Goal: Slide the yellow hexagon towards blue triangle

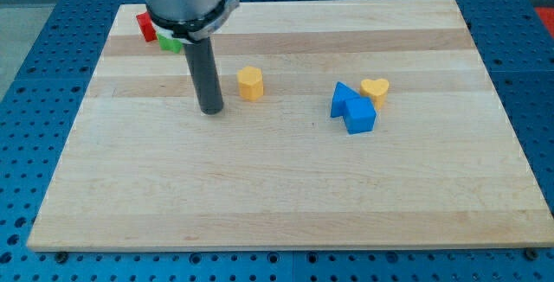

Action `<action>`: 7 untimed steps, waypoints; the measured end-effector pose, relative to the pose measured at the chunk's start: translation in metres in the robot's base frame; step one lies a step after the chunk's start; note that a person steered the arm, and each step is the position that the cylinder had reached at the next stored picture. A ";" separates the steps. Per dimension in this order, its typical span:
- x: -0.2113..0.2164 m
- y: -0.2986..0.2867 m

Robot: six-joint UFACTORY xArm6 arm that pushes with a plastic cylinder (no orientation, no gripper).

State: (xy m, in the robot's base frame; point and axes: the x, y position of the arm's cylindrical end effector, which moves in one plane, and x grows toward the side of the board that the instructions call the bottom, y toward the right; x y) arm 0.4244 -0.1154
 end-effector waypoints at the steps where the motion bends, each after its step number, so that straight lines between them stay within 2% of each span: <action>1: -0.020 0.001; 2: -0.034 0.011; 5: -0.045 0.089; 6: -0.066 0.107; 7: -0.068 0.150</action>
State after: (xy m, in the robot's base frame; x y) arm 0.3564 0.0349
